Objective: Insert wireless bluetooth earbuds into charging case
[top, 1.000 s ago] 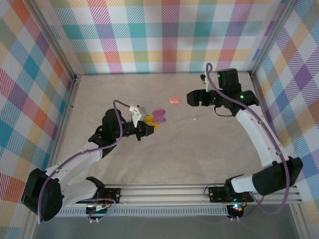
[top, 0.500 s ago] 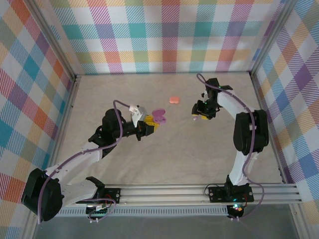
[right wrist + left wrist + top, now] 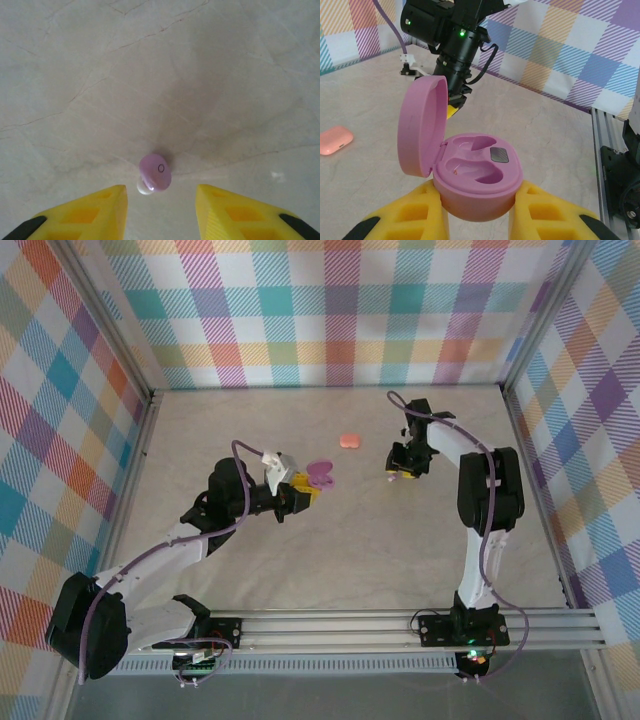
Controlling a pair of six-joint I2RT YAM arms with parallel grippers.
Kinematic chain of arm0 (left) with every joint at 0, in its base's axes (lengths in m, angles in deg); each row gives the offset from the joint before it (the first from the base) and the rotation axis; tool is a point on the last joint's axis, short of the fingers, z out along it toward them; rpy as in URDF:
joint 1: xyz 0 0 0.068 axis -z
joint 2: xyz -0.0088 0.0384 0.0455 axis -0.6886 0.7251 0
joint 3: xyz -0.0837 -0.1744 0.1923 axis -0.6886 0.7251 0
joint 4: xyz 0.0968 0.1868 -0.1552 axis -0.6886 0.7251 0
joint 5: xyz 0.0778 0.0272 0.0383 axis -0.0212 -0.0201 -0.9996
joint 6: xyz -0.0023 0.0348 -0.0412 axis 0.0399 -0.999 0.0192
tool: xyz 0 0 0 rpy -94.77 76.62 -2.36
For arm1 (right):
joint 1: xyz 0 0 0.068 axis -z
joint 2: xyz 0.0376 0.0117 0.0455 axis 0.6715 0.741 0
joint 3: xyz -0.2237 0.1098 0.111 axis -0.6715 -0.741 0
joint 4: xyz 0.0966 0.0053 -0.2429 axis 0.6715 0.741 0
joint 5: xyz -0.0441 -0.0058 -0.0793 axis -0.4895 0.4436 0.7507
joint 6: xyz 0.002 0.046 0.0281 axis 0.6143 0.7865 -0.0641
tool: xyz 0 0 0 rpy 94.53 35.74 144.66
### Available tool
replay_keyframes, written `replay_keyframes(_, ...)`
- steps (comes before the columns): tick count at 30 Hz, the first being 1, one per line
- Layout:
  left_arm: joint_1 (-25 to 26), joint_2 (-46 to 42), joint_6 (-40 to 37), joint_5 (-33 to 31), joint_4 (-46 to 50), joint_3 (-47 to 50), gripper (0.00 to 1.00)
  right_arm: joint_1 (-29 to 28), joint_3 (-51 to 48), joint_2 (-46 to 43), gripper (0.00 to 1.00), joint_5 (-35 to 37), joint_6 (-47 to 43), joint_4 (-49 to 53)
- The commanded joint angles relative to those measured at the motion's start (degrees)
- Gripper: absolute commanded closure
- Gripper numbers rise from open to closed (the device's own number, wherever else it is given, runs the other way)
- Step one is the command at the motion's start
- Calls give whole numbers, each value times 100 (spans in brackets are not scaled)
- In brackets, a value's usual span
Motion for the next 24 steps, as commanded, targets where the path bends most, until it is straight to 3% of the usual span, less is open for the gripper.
replay_keyframes(1, 0, 9, -101, 76, -33, -50, 80, 17, 179, 101, 60, -73, -181, 2)
replay_keyframes(18, 0, 150, -118, 106, -41, -85, 81, -67, 149, 259, 65, -180, -376, 139)
replay_keyframes(24, -3, 125, -129, 110, -11, -91, 81, -147, 140, 293, 71, -134, -417, 169)
